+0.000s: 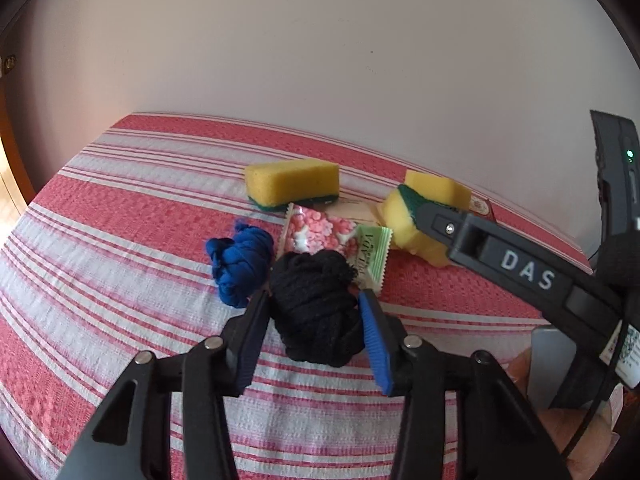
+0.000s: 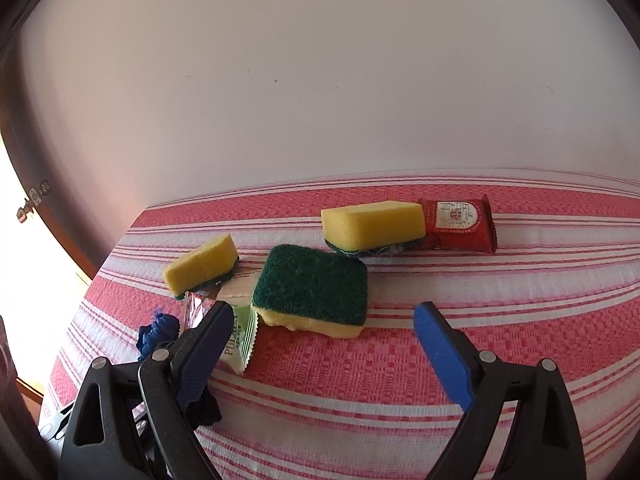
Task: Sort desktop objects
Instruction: 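Grasp the black yarn ball with left tool while right tool grasps a green-yellow sponge, then carry the yarn ball and sponge with both tools over the basin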
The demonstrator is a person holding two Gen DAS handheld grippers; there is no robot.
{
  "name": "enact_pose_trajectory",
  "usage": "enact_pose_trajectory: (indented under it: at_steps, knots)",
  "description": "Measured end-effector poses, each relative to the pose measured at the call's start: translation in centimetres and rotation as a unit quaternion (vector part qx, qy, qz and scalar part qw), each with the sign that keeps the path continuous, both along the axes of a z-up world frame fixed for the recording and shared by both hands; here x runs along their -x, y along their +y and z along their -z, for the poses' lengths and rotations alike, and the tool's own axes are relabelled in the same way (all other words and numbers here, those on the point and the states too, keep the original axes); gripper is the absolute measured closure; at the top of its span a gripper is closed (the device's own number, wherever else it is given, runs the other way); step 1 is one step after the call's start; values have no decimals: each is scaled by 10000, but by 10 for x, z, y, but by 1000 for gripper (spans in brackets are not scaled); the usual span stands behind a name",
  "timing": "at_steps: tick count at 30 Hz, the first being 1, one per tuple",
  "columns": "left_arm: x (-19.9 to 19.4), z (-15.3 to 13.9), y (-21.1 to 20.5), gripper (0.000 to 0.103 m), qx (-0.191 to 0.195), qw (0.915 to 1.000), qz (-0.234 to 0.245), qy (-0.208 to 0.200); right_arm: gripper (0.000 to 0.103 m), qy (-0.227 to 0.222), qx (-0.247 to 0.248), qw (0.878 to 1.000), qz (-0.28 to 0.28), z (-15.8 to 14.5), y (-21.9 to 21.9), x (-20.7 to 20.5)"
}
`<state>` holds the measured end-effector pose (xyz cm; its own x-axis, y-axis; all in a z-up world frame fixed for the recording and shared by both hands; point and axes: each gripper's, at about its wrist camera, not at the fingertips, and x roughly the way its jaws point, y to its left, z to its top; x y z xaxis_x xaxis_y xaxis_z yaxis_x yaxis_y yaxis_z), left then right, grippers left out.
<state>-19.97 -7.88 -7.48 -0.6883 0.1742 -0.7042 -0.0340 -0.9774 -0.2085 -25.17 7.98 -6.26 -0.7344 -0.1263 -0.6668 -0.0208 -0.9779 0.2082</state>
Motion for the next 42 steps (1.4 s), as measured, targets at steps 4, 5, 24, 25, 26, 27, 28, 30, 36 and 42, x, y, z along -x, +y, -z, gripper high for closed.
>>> enact_pose_trajectory:
  at_steps: [4, 5, 24, 25, 26, 27, 28, 30, 36, 42]
  knots:
    - [-9, -15, -7, 58, 241, 9977, -394, 490, 10, -331, 71, 9994, 14, 14, -7, 26]
    - [-9, -16, -10, 58, 240, 9972, -490, 518, 10, -346, 51, 9994, 37, 16, -8, 31]
    - [-34, -38, -2, 58, -138, 9890, 36, 1474, 32, 807, -1236, 9868, 671, -33, 17, -75]
    - [-37, -39, 0, 58, -199, 9876, 132, 1551, 32, 891, -1285, 9851, 717, -37, 20, -86]
    - [-40, -40, 2, 58, -242, 9864, 232, 1612, 32, 968, -1324, 9834, 772, -40, 22, -96]
    - [-44, -41, 4, 58, -277, 9853, 319, 1653, 32, 1035, -1354, 9819, 824, -42, 25, -106]
    - [-48, -42, 8, 58, -295, 9846, 382, 1682, 32, 1095, -1377, 9806, 864, -45, 29, -116]
    - [-57, -44, 16, 58, -304, 9832, 475, 1738, 32, 1175, -1436, 9783, 920, -48, 35, -133]
    - [-76, -48, 49, 58, -382, 9812, 737, 1742, 32, 1183, -1446, 9767, 1056, -53, 58, -160]
    - [-96, -61, 87, 58, -396, 9755, 1140, 1837, 32, 1120, -1431, 9745, 1313, -55, 90, -181]
